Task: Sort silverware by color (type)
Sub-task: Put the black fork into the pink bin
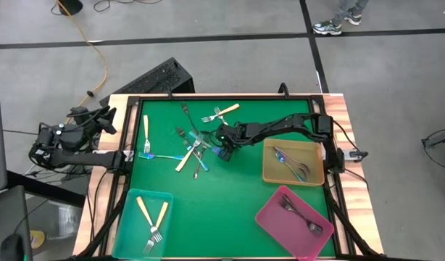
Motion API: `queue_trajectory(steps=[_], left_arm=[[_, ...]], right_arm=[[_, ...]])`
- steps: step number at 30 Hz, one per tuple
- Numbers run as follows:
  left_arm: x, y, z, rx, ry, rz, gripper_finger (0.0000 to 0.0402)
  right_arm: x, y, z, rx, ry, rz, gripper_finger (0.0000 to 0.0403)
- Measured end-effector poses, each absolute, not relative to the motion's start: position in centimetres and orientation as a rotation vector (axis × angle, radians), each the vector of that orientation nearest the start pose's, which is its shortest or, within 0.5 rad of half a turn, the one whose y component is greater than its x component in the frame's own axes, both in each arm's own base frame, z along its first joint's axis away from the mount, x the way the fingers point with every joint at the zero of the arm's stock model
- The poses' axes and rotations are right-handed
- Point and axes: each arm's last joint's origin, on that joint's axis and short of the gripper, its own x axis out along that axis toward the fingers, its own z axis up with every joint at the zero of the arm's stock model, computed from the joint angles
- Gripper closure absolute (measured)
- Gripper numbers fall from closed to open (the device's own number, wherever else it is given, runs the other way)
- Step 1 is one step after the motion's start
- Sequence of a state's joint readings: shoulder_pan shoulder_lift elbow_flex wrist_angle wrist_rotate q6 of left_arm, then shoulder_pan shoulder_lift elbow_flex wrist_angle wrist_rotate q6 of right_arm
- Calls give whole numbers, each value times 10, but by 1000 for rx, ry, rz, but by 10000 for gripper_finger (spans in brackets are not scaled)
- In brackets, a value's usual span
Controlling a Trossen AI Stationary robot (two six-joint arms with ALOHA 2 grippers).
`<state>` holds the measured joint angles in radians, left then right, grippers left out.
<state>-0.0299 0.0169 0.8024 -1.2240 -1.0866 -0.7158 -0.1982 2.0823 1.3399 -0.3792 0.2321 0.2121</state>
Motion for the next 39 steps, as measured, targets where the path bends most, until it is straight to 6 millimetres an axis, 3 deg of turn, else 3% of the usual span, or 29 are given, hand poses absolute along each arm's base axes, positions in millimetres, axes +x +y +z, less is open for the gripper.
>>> queue_trajectory(steps=[9, 22, 30, 39], left_arm=[[-39, 27, 289, -398, 0, 1115, 243], [-39, 27, 289, -398, 1, 1115, 243], [-39, 27, 289, -398, 0, 1115, 243], [-39, 27, 289, -398, 0, 1115, 243]], right_arm=[[403, -88, 133, 213, 1042, -532, 380], [395, -90, 179, 218, 922, -540, 380], [386, -81, 221, 214, 811, -514, 380], [362, -54, 283, 206, 669, -449, 380]])
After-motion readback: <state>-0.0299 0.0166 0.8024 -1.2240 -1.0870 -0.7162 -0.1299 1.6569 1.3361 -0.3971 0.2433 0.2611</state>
